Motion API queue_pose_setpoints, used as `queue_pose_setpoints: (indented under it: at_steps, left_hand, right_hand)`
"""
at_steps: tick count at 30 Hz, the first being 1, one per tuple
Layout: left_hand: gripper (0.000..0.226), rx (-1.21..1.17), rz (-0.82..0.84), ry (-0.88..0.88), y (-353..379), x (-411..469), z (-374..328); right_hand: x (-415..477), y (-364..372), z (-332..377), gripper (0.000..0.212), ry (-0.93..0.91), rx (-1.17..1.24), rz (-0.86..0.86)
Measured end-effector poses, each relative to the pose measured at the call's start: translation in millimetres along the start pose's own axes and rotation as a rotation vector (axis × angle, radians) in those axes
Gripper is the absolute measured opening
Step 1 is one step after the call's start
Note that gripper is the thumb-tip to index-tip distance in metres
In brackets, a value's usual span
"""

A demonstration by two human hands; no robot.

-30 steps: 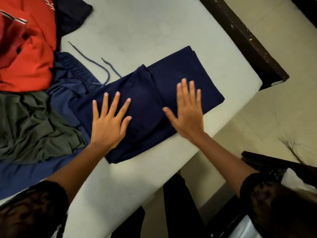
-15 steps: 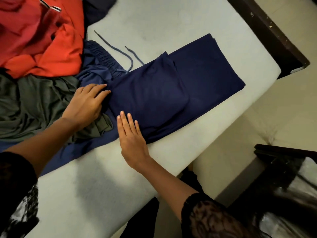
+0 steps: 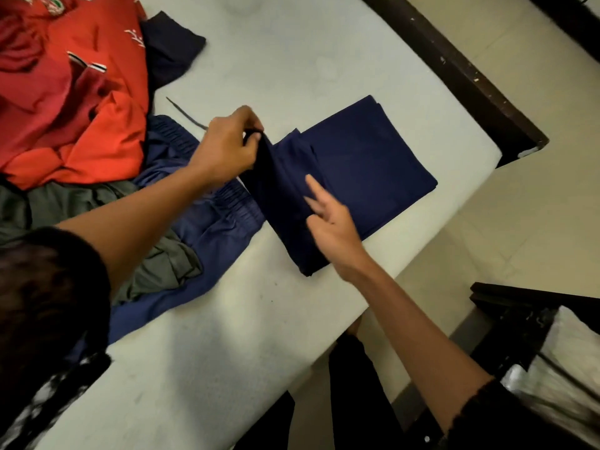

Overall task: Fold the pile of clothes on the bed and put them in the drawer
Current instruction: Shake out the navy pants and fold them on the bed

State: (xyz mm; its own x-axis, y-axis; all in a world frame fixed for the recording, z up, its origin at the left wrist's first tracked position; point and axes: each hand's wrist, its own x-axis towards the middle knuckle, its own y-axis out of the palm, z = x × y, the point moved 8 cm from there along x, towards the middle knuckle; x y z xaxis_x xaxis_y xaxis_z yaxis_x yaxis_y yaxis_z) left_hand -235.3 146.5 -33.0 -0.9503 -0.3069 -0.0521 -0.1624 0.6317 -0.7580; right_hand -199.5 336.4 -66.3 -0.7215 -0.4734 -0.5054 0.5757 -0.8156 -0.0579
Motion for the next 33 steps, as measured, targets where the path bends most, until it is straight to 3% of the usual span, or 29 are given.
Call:
queue_pose_setpoints:
  at_steps: [6,10,14,16,18,19,21,24,26,29,33]
  left_hand:
    - [0.019,0.080,0.106,-0.062,58,56,-14]
    - [0.017,0.087,0.178,-0.129,85,73,-5]
    - [0.029,0.174,0.137,-0.128,95,74,-3]
    - [0.035,0.284,0.045,-0.004,83,63,-11]
    - [0.039,0.350,0.018,0.343,75,41,-25]
    - [0.045,0.387,0.070,0.524,77,27,-25]
    - [0.063,0.482,0.246,0.724,87,-2,-6]
    - [0.075,0.628,0.429,0.748,99,-28,26]
    - [0.070,0.674,0.463,0.748,104,-33,34]
    - [0.066,0.689,0.443,0.763,105,-27,36]
    - [0.065,0.638,0.325,0.796,94,-19,20]
  right_hand:
    - [47,-77,-30,0.063,0.205,0.146,-0.124]
    - [69,-90,-45,0.056,0.236,0.109,-0.100]
    - [73,-98,-49,0.052,0.239,-0.037,-0.208]
    - [64,-97,-34,0.048,0.109,-0.292,-0.341]
    - [45,-80,-10,0.050,-0.189,-0.583,-0.447]
    - [36,-63,-3,0.054,-0.337,-0.713,-0.452]
    - [21,-26,-9,0.068,-0.505,-0.909,-0.361]
    - [7,20,-41,0.085,-0.519,-1.148,-0.176]
    - [5,26,-60,0.086,-0.447,-1.232,-0.174]
    - [9,20,-67,0.071,-0.344,-1.247,-0.230]
    - [12,16,-69,0.055,-0.347,-1.341,-0.200]
